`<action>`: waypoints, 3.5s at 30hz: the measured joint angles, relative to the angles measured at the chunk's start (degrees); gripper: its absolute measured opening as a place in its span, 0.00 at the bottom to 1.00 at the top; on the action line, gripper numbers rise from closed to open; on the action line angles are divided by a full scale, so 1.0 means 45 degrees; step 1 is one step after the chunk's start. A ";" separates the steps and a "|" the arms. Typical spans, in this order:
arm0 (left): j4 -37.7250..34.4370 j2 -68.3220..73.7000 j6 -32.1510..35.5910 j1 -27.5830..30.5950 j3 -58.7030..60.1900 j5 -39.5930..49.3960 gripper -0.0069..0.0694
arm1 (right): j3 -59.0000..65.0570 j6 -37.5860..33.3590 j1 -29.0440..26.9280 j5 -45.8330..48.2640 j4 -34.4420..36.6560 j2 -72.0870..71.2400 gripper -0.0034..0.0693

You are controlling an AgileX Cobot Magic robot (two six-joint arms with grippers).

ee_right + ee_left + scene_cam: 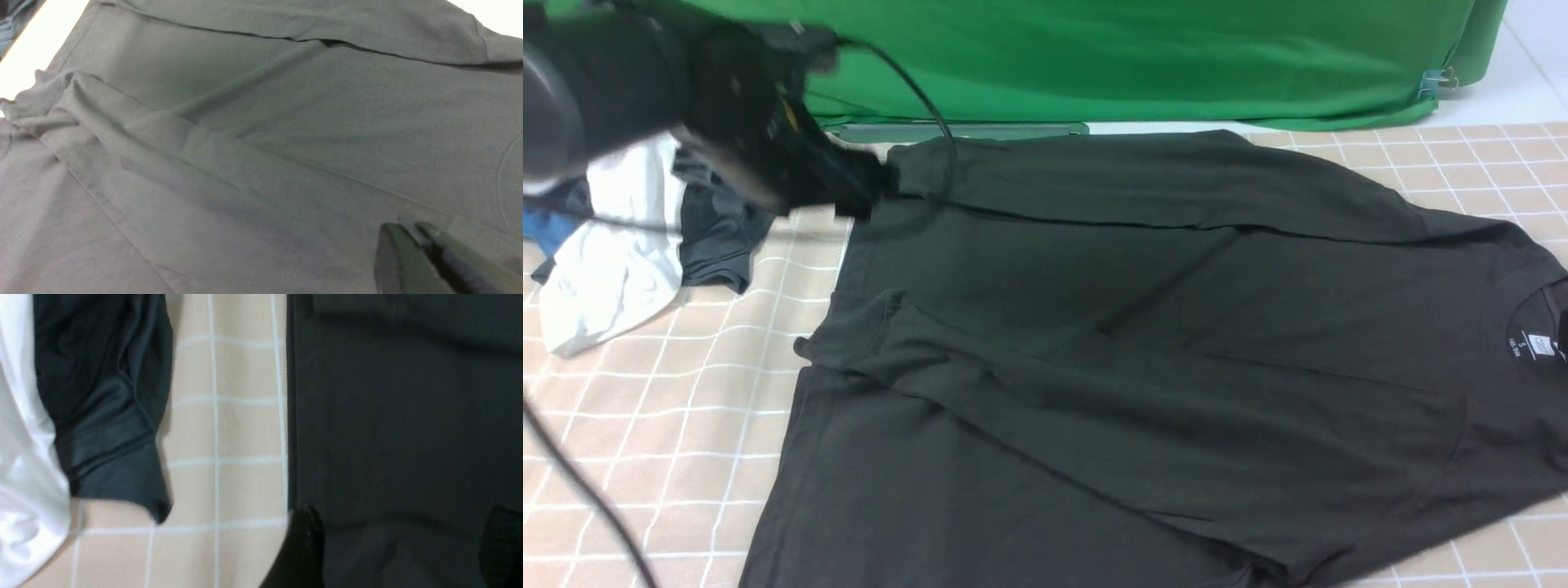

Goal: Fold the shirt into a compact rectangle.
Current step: 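Grab the top left corner of the dark shirt with the left gripper, then fold the left side of the dark shirt inward over its body with the left gripper, then grasp the near edge of the shirt at its hem and shoulder corners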

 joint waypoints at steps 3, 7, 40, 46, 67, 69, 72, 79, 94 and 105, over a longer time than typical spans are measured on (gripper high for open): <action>-0.1381 0.0915 0.0921 0.0398 -0.1200 0.0011 0.81 | 0.0000 0.0000 0.0000 0.0000 0.0000 0.0000 0.14; -0.3126 0.2874 0.1564 0.0822 -0.3899 0.0036 0.80 | 0.0000 0.0000 0.0000 0.0000 0.0005 0.0000 0.14; -0.3443 0.7545 0.2158 0.1070 -0.8597 0.1726 0.13 | 0.0000 -0.0010 0.0000 0.0000 0.0021 0.0000 0.14; -0.3702 0.5990 0.2539 0.1070 -0.8834 0.4052 0.13 | 0.0000 -0.0010 0.0000 0.0000 0.0021 0.0000 0.15; -0.3942 0.0494 0.2376 0.0254 -0.2204 0.6520 0.13 | 0.0000 -0.0461 0.0000 0.0075 0.0021 0.0000 0.18; -0.3693 0.0145 0.2185 0.0034 -0.1320 0.6297 0.13 | 0.0000 -0.0551 0.0000 0.0091 0.0021 0.0000 0.18; -0.3304 -0.0137 0.1855 -0.0132 -0.0459 0.6033 0.13 | 0.0000 -0.0631 0.0000 0.0103 0.0021 0.0000 0.19; -0.2769 -0.0173 0.1630 -0.0152 0.0611 0.5419 0.15 | 0.0000 -0.0673 0.0000 0.0115 0.0021 0.0000 0.20; -0.1948 -0.0640 0.2015 -0.0152 0.2024 0.6588 0.66 | -0.2110 0.0029 0.0000 0.3135 -0.0682 0.2738 0.22; -0.2410 -0.4832 0.1155 -0.0152 0.9287 0.3247 0.57 | -0.2723 0.0041 0.0000 0.3601 -0.1014 0.3479 0.23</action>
